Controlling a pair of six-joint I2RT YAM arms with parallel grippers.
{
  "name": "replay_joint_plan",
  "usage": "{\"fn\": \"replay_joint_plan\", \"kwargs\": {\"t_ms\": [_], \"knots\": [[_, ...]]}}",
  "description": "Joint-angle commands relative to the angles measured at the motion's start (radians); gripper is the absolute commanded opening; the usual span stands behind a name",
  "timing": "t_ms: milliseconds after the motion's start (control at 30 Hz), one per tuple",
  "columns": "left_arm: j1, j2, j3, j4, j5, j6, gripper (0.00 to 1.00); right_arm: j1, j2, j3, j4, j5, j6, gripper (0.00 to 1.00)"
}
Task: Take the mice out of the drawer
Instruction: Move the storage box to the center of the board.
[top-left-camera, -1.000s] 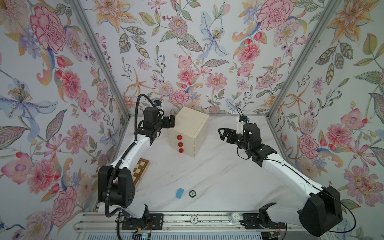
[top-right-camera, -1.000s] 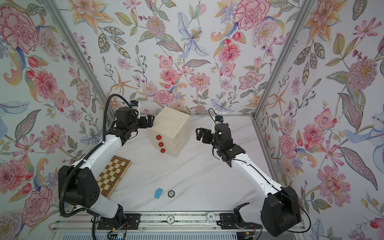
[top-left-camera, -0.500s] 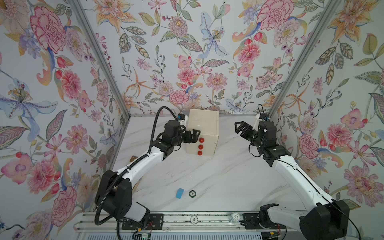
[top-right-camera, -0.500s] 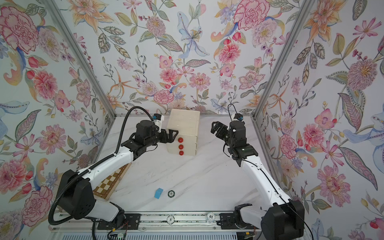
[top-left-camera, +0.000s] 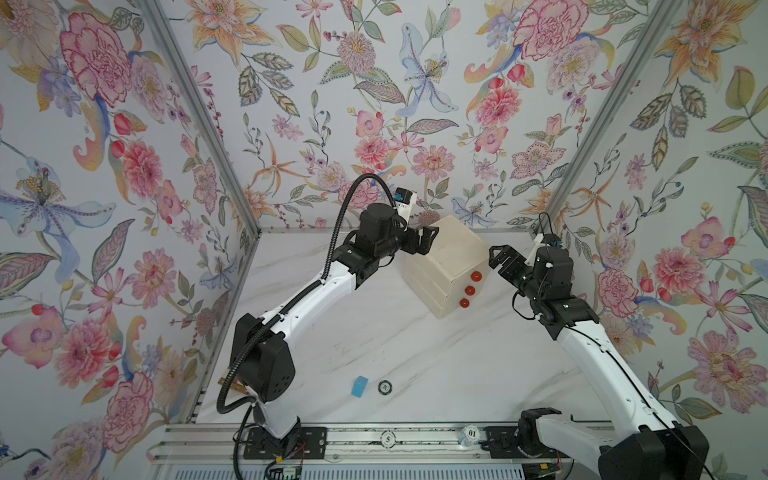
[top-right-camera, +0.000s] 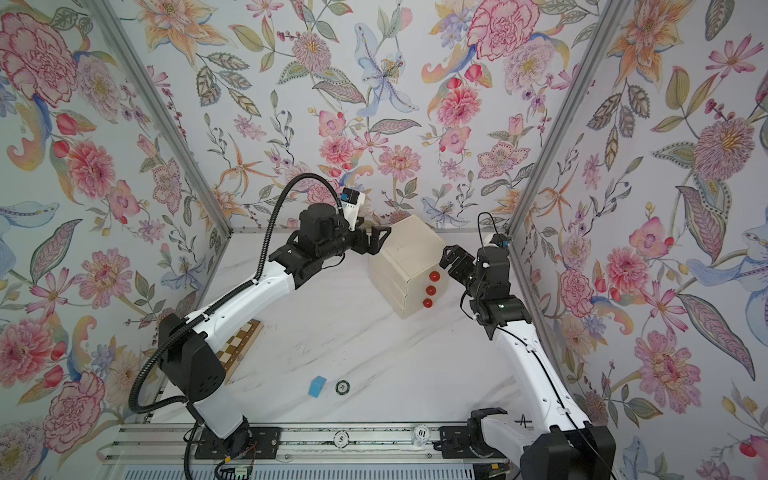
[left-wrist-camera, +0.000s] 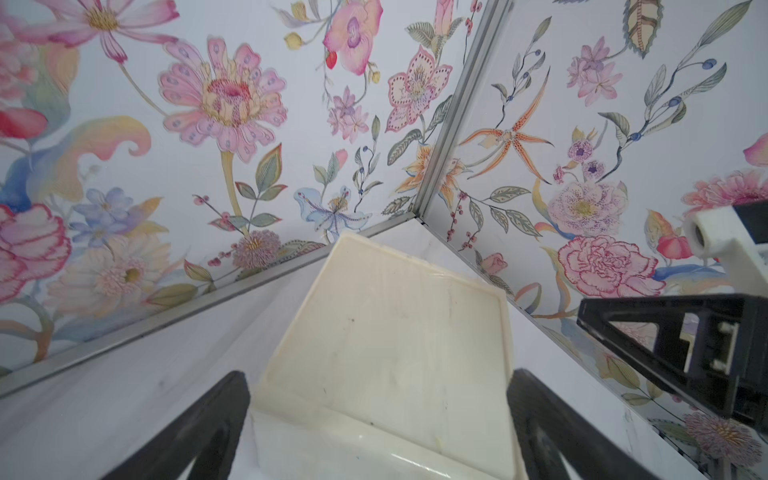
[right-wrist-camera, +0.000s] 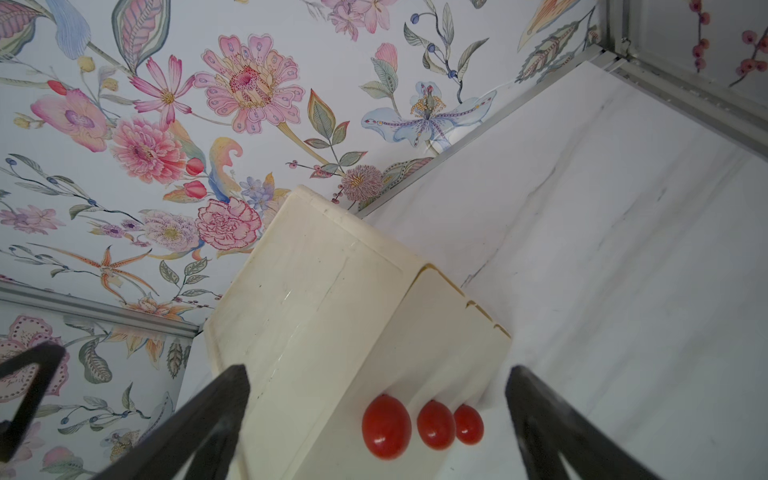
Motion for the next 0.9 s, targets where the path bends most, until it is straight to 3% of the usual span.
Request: {"fn": "replay_joint_plan", "kwargs": {"t_ms": [0, 167, 333, 633, 867], "knots": [[0.061, 0.129, 0.078, -0.066, 0.063, 0.088, 1.00, 0.002, 0.009, -0.035, 0.041, -0.016, 0.018, 0.99], [0.076, 0.245, 0.184, -0.053, 0.179, 0.104, 1.00, 0.003, 0.055, -0.061, 0.148, -0.068, -0.008, 0.99], [0.078, 0.293, 0.175, 0.037, 0.289, 0.057, 1.00, 0.001, 0.137, -0.048, 0.213, -0.148, -0.040, 0.99], [0.076, 0.275, 0.046, 0.117, 0.396, -0.012, 1.00, 0.003, 0.244, -0.011, 0.255, -0.271, -0.085, 0.99], [0.074, 0.135, -0.214, 0.279, 0.479, -0.146, 1.00, 0.044, 0.283, 0.038, 0.303, -0.425, -0.162, 0.99]]}}
